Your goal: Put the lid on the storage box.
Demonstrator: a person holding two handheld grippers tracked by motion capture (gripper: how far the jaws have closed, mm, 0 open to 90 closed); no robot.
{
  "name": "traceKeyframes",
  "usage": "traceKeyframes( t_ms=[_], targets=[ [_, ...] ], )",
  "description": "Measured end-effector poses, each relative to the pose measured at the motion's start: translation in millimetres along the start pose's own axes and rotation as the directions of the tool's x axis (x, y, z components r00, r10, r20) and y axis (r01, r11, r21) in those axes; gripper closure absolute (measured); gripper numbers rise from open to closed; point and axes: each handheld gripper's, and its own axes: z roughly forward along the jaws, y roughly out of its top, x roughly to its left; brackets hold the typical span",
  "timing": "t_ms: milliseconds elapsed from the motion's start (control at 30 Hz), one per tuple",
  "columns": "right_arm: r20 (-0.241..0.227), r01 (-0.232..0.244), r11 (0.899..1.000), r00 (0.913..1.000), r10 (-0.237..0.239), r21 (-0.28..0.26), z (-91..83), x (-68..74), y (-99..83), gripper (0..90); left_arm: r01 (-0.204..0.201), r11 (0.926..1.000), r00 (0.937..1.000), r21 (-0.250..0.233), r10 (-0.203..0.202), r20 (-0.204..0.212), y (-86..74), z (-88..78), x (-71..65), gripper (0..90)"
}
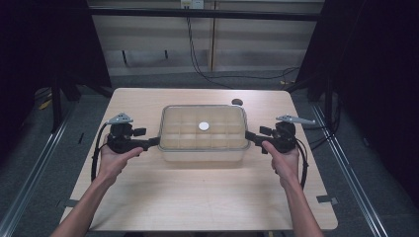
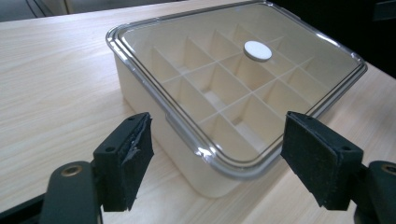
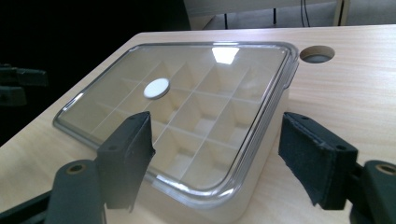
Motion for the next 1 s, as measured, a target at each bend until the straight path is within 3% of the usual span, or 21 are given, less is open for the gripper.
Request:
traceKeyframes(
  t_ms=[67,267,400,567,767,900,1000],
  targets=[
    [-0.011,0.009,1.0,0.9999,-0.009,-0.003,-5.5,2.5,-5.5,26.2,0.002,1.0,0.9999,0.004,-0.002,0.01,-3.6,-3.6,-2.9,24.4],
    [-0.018,0.035,0.999,0.9992,-0.035,0.004,-22.1,11.5,-22.6,25.5,-0.047,0.9988,0.9982,0.012,0.046,0.038,-18.3,-19.4,-17.2,25.3],
    [-0.003,0.027,1.0,0.9996,-0.027,0.008,-32.2,14.2,-33.6,25.6,-0.042,0.9989,0.9983,0.019,0.041,0.041,-29.7,-28.2,-22.6,26.2],
    [-0.005,0.057,0.997,0.9984,-0.057,0.047,-39.8,20.7,-49.2,26.6,-0.034,0.999,0.9991,0.029,0.033,0.026,-48.8,-38.0,-25.6,27.3],
    [0.005,0.045,0.998,0.999,-0.045,0.048,-53.5,28.9,-65.7,26.7,-0.002,0.9983,0.9999,0.057,0.001,0.015,-71.3,-47.0,-29.6,27.0],
    [0.014,0.031,0.999,0.9994,-0.032,0.036,-61.5,33.1,-77.3,27.5,0.012,0.9972,0.9999,0.074,-0.013,0.01,-86.4,-51.5,-37.0,26.9],
    [0.031,0.049,0.997,0.9982,-0.051,0.06,-65.7,38.6,-87.0,27.2,0.0,0.9947,0.9997,0.103,-0.003,0.023,-97.5,-52.7,-45.0,26.7]
  ],
)
